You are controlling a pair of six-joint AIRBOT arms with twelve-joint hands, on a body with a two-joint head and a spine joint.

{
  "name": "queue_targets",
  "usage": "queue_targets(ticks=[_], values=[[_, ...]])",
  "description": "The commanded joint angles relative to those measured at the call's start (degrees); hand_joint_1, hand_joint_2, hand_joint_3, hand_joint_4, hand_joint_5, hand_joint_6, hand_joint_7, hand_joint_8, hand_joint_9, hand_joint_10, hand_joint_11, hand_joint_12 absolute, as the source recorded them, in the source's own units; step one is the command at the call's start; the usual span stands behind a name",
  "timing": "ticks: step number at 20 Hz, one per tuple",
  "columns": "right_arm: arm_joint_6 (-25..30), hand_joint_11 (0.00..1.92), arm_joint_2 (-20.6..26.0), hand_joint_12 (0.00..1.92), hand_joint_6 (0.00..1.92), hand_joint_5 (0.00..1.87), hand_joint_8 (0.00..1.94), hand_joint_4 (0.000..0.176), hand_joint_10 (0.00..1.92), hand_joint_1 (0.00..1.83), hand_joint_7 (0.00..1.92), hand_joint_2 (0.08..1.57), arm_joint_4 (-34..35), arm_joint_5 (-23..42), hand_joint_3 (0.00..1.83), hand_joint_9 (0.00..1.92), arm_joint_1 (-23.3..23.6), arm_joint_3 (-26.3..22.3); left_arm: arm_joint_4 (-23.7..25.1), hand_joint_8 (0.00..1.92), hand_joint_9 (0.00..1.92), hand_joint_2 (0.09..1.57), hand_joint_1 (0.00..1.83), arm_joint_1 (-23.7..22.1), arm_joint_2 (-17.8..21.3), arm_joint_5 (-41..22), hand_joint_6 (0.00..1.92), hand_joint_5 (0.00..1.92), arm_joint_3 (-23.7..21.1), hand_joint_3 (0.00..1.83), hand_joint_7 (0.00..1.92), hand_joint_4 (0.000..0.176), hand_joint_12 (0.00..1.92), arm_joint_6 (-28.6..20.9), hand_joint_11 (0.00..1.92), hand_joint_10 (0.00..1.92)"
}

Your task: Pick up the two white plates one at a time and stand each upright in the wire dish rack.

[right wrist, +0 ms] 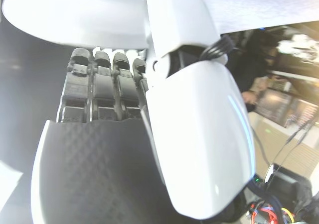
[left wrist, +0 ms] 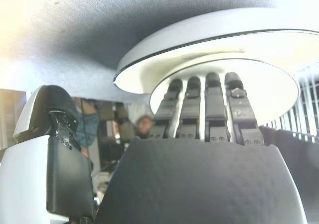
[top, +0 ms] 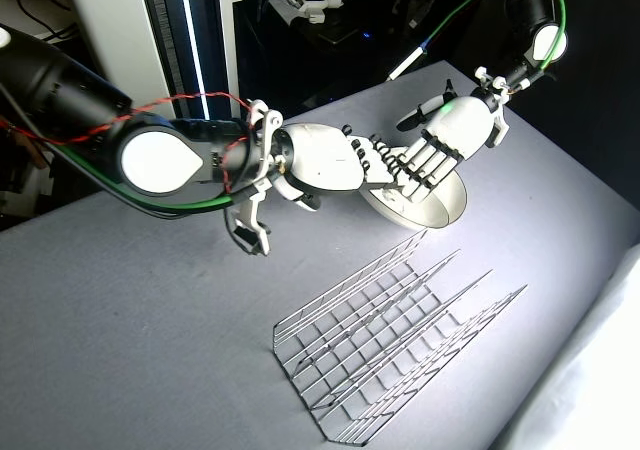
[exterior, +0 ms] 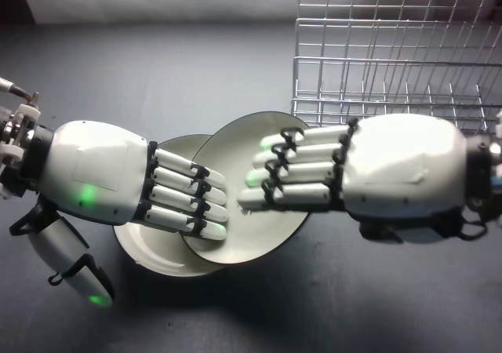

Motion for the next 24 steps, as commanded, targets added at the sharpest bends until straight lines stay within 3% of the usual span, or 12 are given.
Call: queue_targets(ticks=[1, 8, 16, 17, 18, 19, 20, 21, 22, 23, 24], values=[[-0.07, 0.00, -0.53, 0.00, 0.00, 0.00, 0.00, 0.000, 0.00, 1.50, 0.00, 1.00, 1.98, 3.99, 0.00, 0.00, 0.87, 0.59, 0.82, 0.00, 0.00, 1.10, 0.00, 0.12, -0.93, -0.68, 0.00, 0.01, -0.20, 0.00, 0.00, 0.000, 0.00, 0.21, 0.00, 0.00], [-0.22, 0.00, -8.00, 0.00, 0.00, 0.00, 0.00, 0.000, 0.00, 1.50, 0.00, 1.03, 1.98, 2.97, 0.00, 0.00, 1.63, 6.40, 0.79, 0.00, 0.00, 1.11, 0.00, 0.13, -0.85, -0.68, 0.00, 0.01, -0.10, 0.01, 0.00, 0.000, 0.00, 0.21, 0.00, 0.00], [-0.25, 0.02, -12.40, 0.01, 0.01, 0.03, 0.00, 0.000, 0.00, 1.45, 0.00, 1.05, 1.99, 2.72, 0.01, 0.00, 2.08, 11.70, 0.60, 0.00, 0.00, 1.09, 0.00, 0.12, -0.88, -0.69, 0.00, 0.01, 0.14, 0.00, 0.00, 0.000, 0.00, 0.22, 0.00, 0.00], [-0.25, 0.00, -12.55, 0.44, 0.01, 0.16, 0.04, 0.000, 0.01, 1.43, 0.09, 1.05, 1.99, 2.72, 0.00, 0.09, 2.06, 11.95, 0.59, 0.00, 0.00, 1.10, 0.00, 0.13, -0.89, -0.69, 0.00, 0.01, 0.23, 0.00, 0.00, 0.000, 0.00, 0.22, 0.00, 0.00], [-0.25, 0.00, -12.60, 0.44, 0.01, 0.16, 0.04, 0.000, 0.01, 1.43, 0.09, 1.05, 2.00, 2.76, 0.00, 0.09, 2.06, 12.01, 0.58, 0.00, 0.00, 1.10, 0.00, 0.13, -0.89, -0.69, 0.00, 0.01, 0.28, 0.00, 0.00, 0.000, 0.00, 0.22, 0.00, 0.00], [-0.25, 0.00, -12.63, 1.04, 0.02, 0.33, 0.02, 0.000, 0.04, 1.43, 0.30, 1.08, 2.00, 2.77, 0.00, 0.30, 2.07, 12.10, 0.58, 0.00, 0.00, 1.09, 0.00, 0.10, -0.90, -0.69, 0.00, 0.01, 0.39, 0.00, 0.00, 0.000, 0.00, 0.22, 0.00, 0.00], [-0.25, 0.05, -12.63, 1.26, 0.02, 0.46, 0.01, 0.000, 0.05, 1.42, 0.47, 1.12, 2.00, 2.85, 0.00, 0.47, 2.08, 12.18, 0.54, 0.00, 0.00, 1.09, 0.00, 0.06, -0.90, -0.69, 0.01, 0.01, 0.45, 0.00, 0.00, 0.000, 0.00, 0.22, 0.00, 0.00], [-0.25, 0.25, -12.63, 1.23, 0.04, 0.61, 0.02, 0.000, 0.07, 1.42, 0.63, 1.14, 2.00, 2.90, 0.00, 0.64, 2.09, 12.26, 0.50, 0.00, 0.00, 1.09, 0.00, 0.04, -0.89, -0.70, 0.01, 0.01, 0.50, 0.00, 0.00, 0.000, 0.00, 0.22, 0.00, 0.00], [-0.26, 0.58, -12.62, 1.48, 0.07, 0.77, 0.03, 0.000, 0.10, 1.75, 0.79, 1.10, 2.00, 2.94, 0.00, 0.82, 2.10, 12.27, 0.45, 0.00, 0.00, 1.09, 0.00, 0.04, -0.85, -0.70, 0.00, 0.01, 0.51, 0.00, 0.00, 0.000, 0.00, 0.22, 0.00, 0.00], [-0.26, 0.68, -12.62, 1.63, 0.08, 0.86, 0.04, 0.000, 0.96, 1.74, 0.88, 1.10, 2.00, 2.98, 0.00, 0.77, 2.08, 12.27, 0.41, 0.00, 0.00, 1.08, 0.00, 0.04, -0.78, -0.70, 0.00, 0.00, 0.51, 0.00, 0.00, 0.000, 0.00, 0.22, 0.00, 0.00], [-0.26, 0.76, -12.61, 1.66, 1.01, 0.76, 0.79, 0.000, 1.13, 1.53, 0.86, 1.14, 2.00, 3.00, 0.03, 0.84, 2.08, 12.27, 0.14, 0.00, 0.00, 1.08, 0.00, 0.04, -0.74, -0.70, 0.00, 0.00, 0.55, 0.00, 0.00, 0.000, 0.00, 0.22, 0.00, 0.00]])
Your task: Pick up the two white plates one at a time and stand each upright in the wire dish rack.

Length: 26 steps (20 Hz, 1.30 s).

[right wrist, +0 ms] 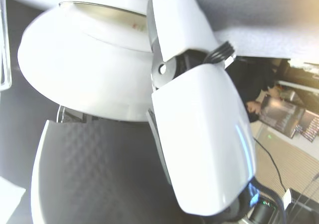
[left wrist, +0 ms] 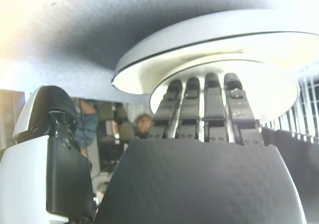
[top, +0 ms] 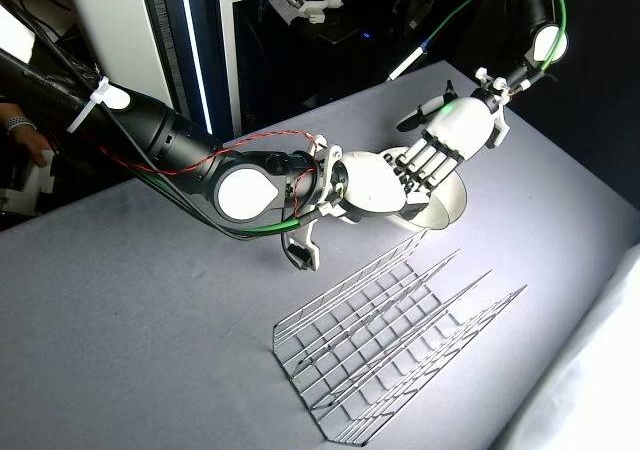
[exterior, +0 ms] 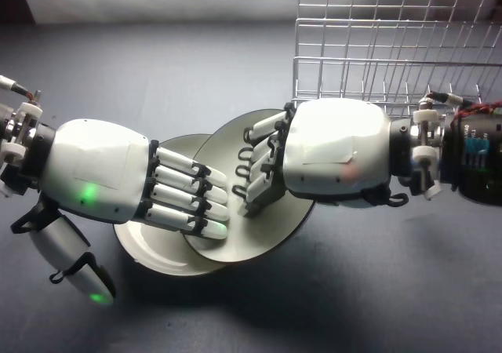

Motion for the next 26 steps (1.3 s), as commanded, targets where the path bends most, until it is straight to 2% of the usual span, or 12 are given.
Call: queue_targets(ticks=[1, 2, 4, 7, 11, 13, 16, 18, 20, 24, 26], values=[[0.52, 0.81, 0.12, 1.61, 1.08, 0.77, 0.91, 0.000, 1.09, 1.50, 0.92, 1.13, 1.30, 2.59, 0.01, 0.93, 0.18, -0.01, 0.09, 0.00, 0.00, 1.09, 0.00, 0.39, -0.40, -0.61, 0.00, 0.00, 0.00, 0.00, 0.00, 0.000, 0.00, 0.24, 0.00, 0.00], [0.48, 0.83, 0.12, 1.37, 1.11, 0.81, 0.96, 0.000, 1.16, 1.40, 0.96, 1.13, 1.30, 2.66, 0.00, 0.96, 0.17, -0.02, -0.19, 0.00, 0.00, 1.09, 0.00, 0.37, -0.27, -0.61, 0.00, 0.00, 0.00, 0.00, 0.00, 0.000, 0.00, 0.23, 0.00, 0.00], [0.37, 0.92, 0.14, 1.25, 1.04, 0.85, 0.95, 0.000, 1.13, 1.38, 1.00, 1.11, 1.30, 2.88, 0.00, 1.00, 0.14, -0.03, -1.02, 0.00, 0.00, 1.08, 0.00, 0.06, 0.42, -0.64, 0.00, 0.00, -0.22, 0.00, 0.00, 0.000, 0.00, -0.39, 0.00, 0.00], [0.26, 0.91, 0.20, 1.25, 1.07, 0.85, 1.01, 0.000, 1.15, 1.38, 0.97, 1.12, 1.30, 3.45, 0.00, 0.98, 0.03, -0.04, -2.85, 0.00, 0.00, 1.08, 0.00, -0.84, 2.79, -1.00, 0.01, 0.03, -1.74, 0.00, 0.00, 0.000, 0.01, -1.63, 0.01, 0.00], [0.23, 0.91, 0.30, 1.25, 1.04, 0.87, 0.94, 0.000, 1.12, 1.38, 1.00, 1.11, 1.29, 4.90, 0.00, 1.00, 0.03, -0.05, -4.82, 0.00, 0.00, 1.08, 0.00, -1.56, 7.45, -1.07, 0.00, 0.00, -5.55, 0.00, 0.00, 0.000, 0.00, -3.75, 0.00, 0.00], [0.23, 0.88, 0.44, 1.27, 1.07, 0.86, 0.99, 0.000, 1.16, 1.38, 0.97, 1.12, 1.29, 5.95, 0.00, 0.96, 0.15, -0.11, -6.33, 0.00, 0.00, 1.09, 0.00, -1.93, 10.59, -0.57, 0.00, 0.00, -7.71, 0.00, 0.00, 0.000, 0.00, -5.31, 0.00, 0.00], [0.24, 0.89, 1.51, 1.27, 1.03, 0.88, 0.96, 0.000, 1.16, 1.38, 1.00, 1.11, 1.31, 7.39, 0.00, 0.97, 0.86, -0.96, -7.24, 0.00, 0.00, 1.08, 0.00, -3.84, 14.99, 0.70, 0.00, 0.00, -10.86, 0.00, 0.00, 0.000, 0.00, -7.65, 0.00, 0.00], [0.33, 0.90, 2.70, 1.24, 1.09, 0.85, 0.96, 0.000, 1.15, 1.38, 0.98, 1.12, 2.08, 7.47, 0.00, 0.97, 1.70, -2.35, -8.10, 0.00, 0.00, 1.08, 0.00, -5.53, 18.51, 1.97, 0.00, 0.00, -13.55, 0.00, 0.00, 0.000, 0.00, -8.63, 0.00, 0.00], [0.33, 0.91, 3.96, 1.22, 1.06, 0.87, 0.93, 0.000, 1.12, 1.38, 1.00, 1.11, 2.61, 7.47, 0.00, 0.99, 2.48, -3.82, -8.18, 0.00, 0.00, 1.09, 0.00, -6.93, 21.53, 4.05, 0.00, 0.00, -15.66, 0.00, 0.00, 0.000, 0.00, -10.00, 0.00, 0.00], [0.44, 0.90, 7.03, 1.21, 1.06, 0.89, 0.90, 0.000, 1.12, 1.38, 1.00, 1.11, 4.07, 7.46, 0.00, 0.99, 4.56, -7.59, -8.76, 0.00, 0.00, 1.08, 0.00, -7.62, 26.25, 8.22, 0.00, 0.00, -18.07, 0.00, 0.00, 0.000, 0.00, -14.45, 0.00, 0.00], [0.47, 0.91, 8.50, 1.20, 1.07, 0.88, 0.87, 0.000, 1.11, 1.38, 1.03, 1.10, 4.65, 7.46, 0.00, 1.00, 5.52, -9.52, -10.48, 0.00, 0.00, 1.09, 0.00, -7.66, 28.02, 9.13, 0.00, 0.00, -18.57, 0.00, 0.00, 0.000, 0.00, -15.06, 0.00, 0.00]])
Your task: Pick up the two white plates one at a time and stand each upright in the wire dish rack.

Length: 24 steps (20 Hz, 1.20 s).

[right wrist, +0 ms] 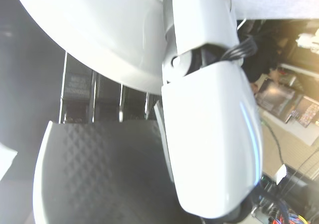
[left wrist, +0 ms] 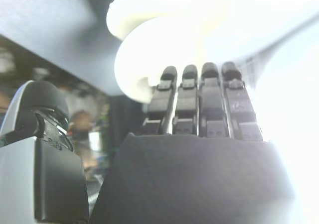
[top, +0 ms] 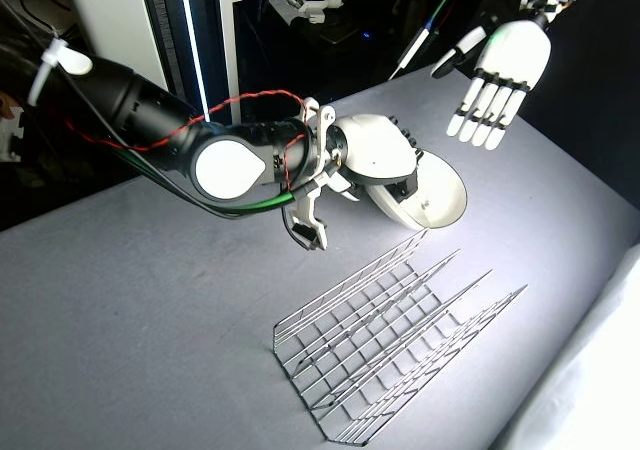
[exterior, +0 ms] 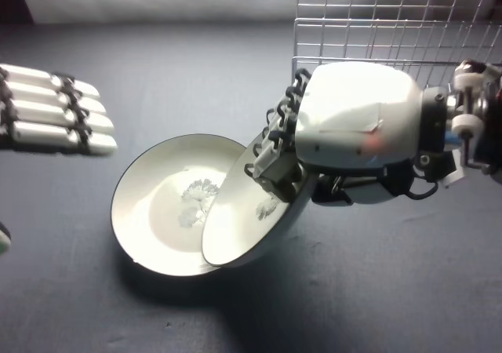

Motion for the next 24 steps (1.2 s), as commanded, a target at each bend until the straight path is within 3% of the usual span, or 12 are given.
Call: queue_targets(ticks=[1, 5, 7, 12, 18, 24], values=[[0.08, 0.89, 0.74, 1.22, 1.08, 0.87, 0.89, 0.000, 1.13, 1.38, 1.01, 1.11, 2.94, 6.09, 0.00, 0.98, 1.04, -0.99, -4.20, 0.00, 0.00, 1.08, 0.00, -0.25, 0.90, -0.58, 0.00, 0.00, -0.17, 0.00, 0.00, 0.000, 0.00, -0.15, 0.00, 0.00], [0.13, 0.89, 2.83, 1.24, 1.07, 0.89, 0.87, 0.000, 1.12, 1.38, 1.03, 1.10, 5.52, 6.09, 0.00, 0.98, 2.68, -3.62, -4.98, 0.00, 0.00, 1.08, 0.00, 1.74, 1.41, -0.50, 0.00, 0.00, -0.14, 0.00, 0.00, 0.000, 0.00, 0.71, 0.00, 0.00], [0.23, 0.89, 4.66, 1.23, 1.04, 0.91, 0.86, 0.000, 1.11, 1.38, 1.03, 1.10, 7.68, 6.11, 0.00, 0.99, 3.88, -5.74, -6.90, 0.00, 0.00, 1.09, 0.00, 2.78, 1.02, 0.75, 0.00, 0.00, 0.17, 0.00, 0.00, 0.000, 0.00, 3.45, 0.00, 0.00], [0.90, 0.93, 8.01, 1.20, 1.02, 0.89, 0.83, 0.000, 1.10, 1.39, 1.07, 1.09, 10.96, 6.12, 0.00, 1.01, 6.03, -9.22, -10.60, 0.00, 0.00, 1.10, 0.00, 4.39, -1.30, 1.81, 0.00, 0.01, 4.19, 0.01, 0.00, 0.000, 0.00, 3.89, 0.00, 0.00], [1.07, 0.90, 10.11, 1.24, 1.06, 0.87, 0.86, 0.000, 1.13, 1.38, 1.03, 1.10, 15.33, 5.82, 0.00, 0.99, 7.31, -11.76, -10.73, 0.00, 0.00, 1.09, 0.00, 4.19, -3.06, 2.12, 0.01, 0.02, 5.67, 0.00, 0.00, 0.000, 0.00, 3.79, 0.00, 0.00], [1.54, 0.91, 11.32, 1.22, 1.04, 0.88, 0.87, 0.000, 1.12, 1.38, 1.04, 1.10, 27.56, 3.00, 0.00, 0.99, 11.24, -13.60, -9.97, 0.00, 0.00, 1.10, 0.00, 4.28, -5.07, 3.89, 0.00, 0.01, 6.87, 0.01, 0.00, 0.000, 0.00, 3.80, 0.00, 0.00]])
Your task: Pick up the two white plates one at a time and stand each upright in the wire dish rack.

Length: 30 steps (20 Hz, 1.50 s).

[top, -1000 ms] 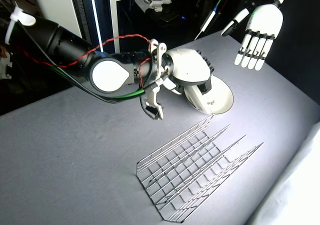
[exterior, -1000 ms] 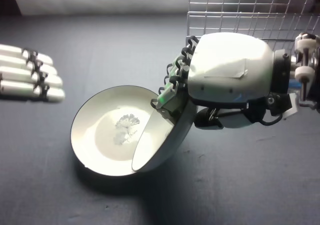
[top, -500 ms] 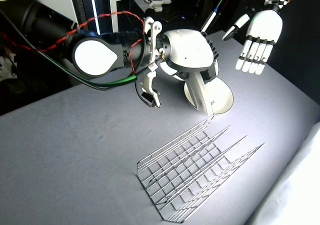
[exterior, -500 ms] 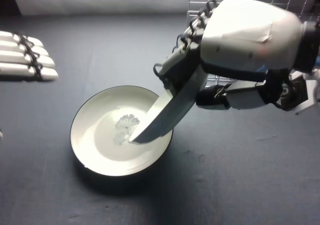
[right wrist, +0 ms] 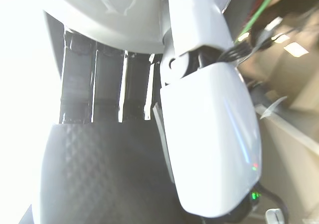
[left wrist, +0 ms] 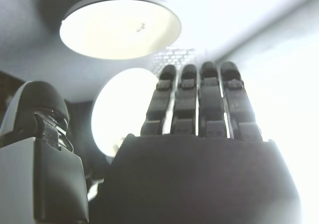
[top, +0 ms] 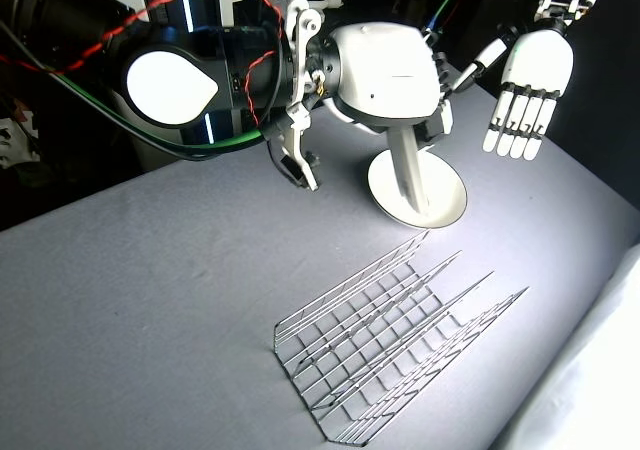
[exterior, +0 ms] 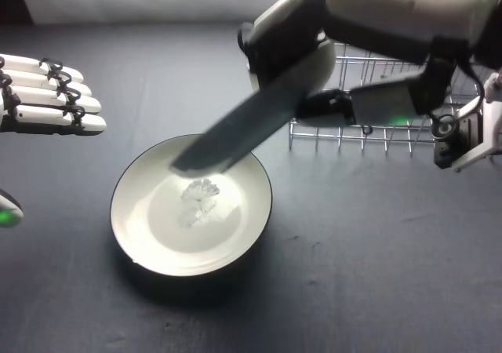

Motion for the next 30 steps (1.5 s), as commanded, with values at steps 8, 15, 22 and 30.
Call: queue_targets(ticks=[8, 15, 22, 30], values=[[0.76, 0.92, 1.58, 1.22, 1.03, 0.89, 0.86, 0.000, 1.12, 1.38, 1.04, 1.10, 17.48, 4.41, 0.00, 0.99, 3.86, -2.35, -2.30, 0.00, 0.00, 1.11, 0.00, -0.33, -1.38, 0.25, 0.00, 0.00, -1.07, 0.01, 0.00, 0.000, 0.00, -0.13, 0.00, 0.00], [0.86, 0.89, 2.87, 1.24, 1.02, 0.89, 0.86, 0.000, 1.13, 1.38, 1.05, 1.10, 31.57, 3.82, 0.00, 0.98, 4.66, -2.32, -1.55, 0.00, 0.00, 1.11, 0.00, 0.40, -3.30, 1.61, 0.00, 0.00, -1.24, 0.00, 0.00, 0.000, 0.00, -0.67, 0.00, 0.00], [0.94, 0.88, 3.82, 1.25, 1.04, 0.89, 0.89, 0.000, 1.14, 1.38, 1.03, 1.10, 43.16, 3.18, 0.00, 0.97, 6.00, -1.07, -1.31, 0.00, 0.00, 1.10, 0.00, 0.63, -4.13, 2.06, 0.00, 0.00, -1.79, 0.00, 0.00, 0.000, 0.00, -0.84, 0.00, 0.00], [0.88, 0.91, 7.02, 1.22, 1.04, 0.89, 0.85, 0.000, 1.11, 1.38, 1.05, 1.10, 45.27, 2.34, 0.00, 0.99, 6.07, 0.06, -0.09, 0.00, 0.00, 1.10, 0.00, 1.37, -4.16, 2.61, 0.00, 0.00, -3.79, 0.00, 0.00, 0.000, 0.00, -0.90, 0.00, 0.00]])
